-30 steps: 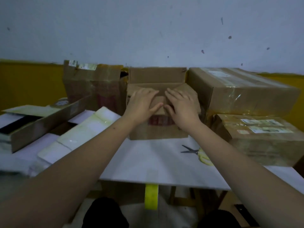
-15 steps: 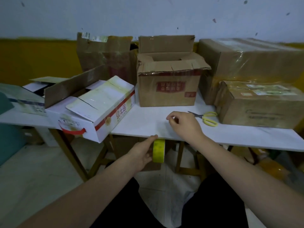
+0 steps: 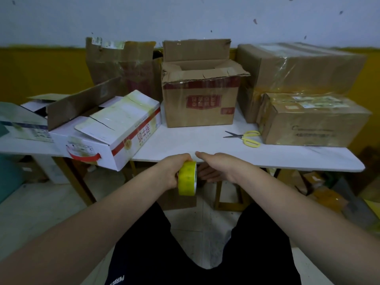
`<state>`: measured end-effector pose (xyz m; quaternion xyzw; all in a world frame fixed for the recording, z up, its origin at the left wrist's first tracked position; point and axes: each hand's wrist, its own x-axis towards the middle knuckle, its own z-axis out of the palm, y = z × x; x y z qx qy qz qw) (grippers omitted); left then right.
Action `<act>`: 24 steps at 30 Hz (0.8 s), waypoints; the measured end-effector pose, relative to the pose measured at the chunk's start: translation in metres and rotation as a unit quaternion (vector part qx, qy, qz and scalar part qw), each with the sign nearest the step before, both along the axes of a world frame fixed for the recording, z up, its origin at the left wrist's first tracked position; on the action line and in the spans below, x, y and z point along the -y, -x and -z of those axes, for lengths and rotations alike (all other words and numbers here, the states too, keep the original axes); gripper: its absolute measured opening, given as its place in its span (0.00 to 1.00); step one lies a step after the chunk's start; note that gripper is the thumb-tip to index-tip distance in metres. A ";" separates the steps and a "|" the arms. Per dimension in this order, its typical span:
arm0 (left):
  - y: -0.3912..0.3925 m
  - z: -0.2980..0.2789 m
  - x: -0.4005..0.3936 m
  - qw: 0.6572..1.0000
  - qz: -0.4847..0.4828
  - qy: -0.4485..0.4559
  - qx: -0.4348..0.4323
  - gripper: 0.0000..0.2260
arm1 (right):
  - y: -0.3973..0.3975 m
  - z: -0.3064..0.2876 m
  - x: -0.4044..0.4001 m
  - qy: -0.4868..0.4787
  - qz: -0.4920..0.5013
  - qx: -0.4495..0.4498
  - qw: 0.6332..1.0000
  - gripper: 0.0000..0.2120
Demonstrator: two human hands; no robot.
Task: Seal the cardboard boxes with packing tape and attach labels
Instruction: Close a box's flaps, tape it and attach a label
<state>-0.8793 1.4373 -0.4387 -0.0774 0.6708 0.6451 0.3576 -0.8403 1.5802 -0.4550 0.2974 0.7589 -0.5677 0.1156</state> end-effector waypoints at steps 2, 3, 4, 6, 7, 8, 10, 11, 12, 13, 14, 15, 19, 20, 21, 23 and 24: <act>-0.005 0.001 -0.002 0.999 -0.004 0.006 -0.046 0.03 | 0.005 0.007 0.004 0.073 0.018 -0.009 0.997 0.24; -0.008 0.001 -0.002 0.997 0.010 0.014 -0.069 0.04 | 0.006 0.010 0.007 0.102 0.037 -0.017 0.994 0.22; -0.012 -0.001 -0.003 0.995 0.027 0.025 -0.095 0.05 | 0.008 0.012 0.010 0.128 0.061 -0.031 0.989 0.22; -0.020 -0.007 -0.003 0.984 0.059 0.055 -0.158 0.06 | 0.011 0.008 0.013 0.173 0.098 -0.081 0.977 0.19; -0.022 -0.011 -0.002 0.976 0.070 0.067 -0.197 0.06 | 0.011 0.001 0.013 0.187 0.106 -0.117 0.970 0.15; -0.023 -0.014 -0.002 0.965 0.075 0.074 -0.239 0.07 | 0.010 -0.008 0.012 0.189 0.108 -0.154 0.964 0.10; -0.022 -0.022 -0.002 0.950 0.082 0.073 -0.293 0.08 | 0.006 -0.029 0.007 0.154 0.102 -0.225 0.956 0.06; -0.020 -0.027 -0.004 0.947 0.086 0.067 -0.302 0.09 | 0.005 -0.039 0.004 0.126 0.095 -0.257 0.954 0.07; -0.019 -0.033 -0.007 0.947 0.085 0.057 -0.304 0.10 | 0.005 -0.049 0.002 0.097 0.088 -0.284 0.950 0.08; -0.017 -0.040 -0.012 0.948 0.079 0.042 -0.306 0.10 | 0.005 -0.059 0.000 0.071 0.083 -0.311 0.944 0.09; -0.014 -0.047 -0.018 0.946 0.069 0.030 -0.315 0.12 | 0.007 -0.070 -0.002 0.049 0.077 -0.342 0.935 0.08; -0.012 -0.056 -0.024 0.944 0.056 0.018 -0.324 0.13 | 0.010 -0.081 -0.004 0.030 0.074 -0.373 0.924 0.07; 0.003 -0.098 -0.053 0.944 0.019 -0.051 -0.325 0.22 | 0.031 -0.133 -0.020 0.005 0.069 -0.449 0.891 0.09; 0.008 -0.110 -0.059 0.942 0.014 -0.066 -0.328 0.28 | 0.039 -0.146 -0.027 0.001 0.068 -0.457 0.887 0.09; 0.017 -0.121 -0.066 0.940 0.004 -0.079 -0.333 0.34 | 0.048 -0.159 -0.033 -0.011 0.064 -0.463 0.884 0.08; 0.033 -0.144 -0.076 0.932 -0.003 -0.114 -0.345 0.35 | 0.071 -0.186 -0.048 -0.056 0.059 -0.470 0.879 0.10; 0.043 -0.153 -0.081 0.928 -0.001 -0.135 -0.348 0.30 | 0.083 -0.199 -0.055 -0.075 0.060 -0.467 0.879 0.11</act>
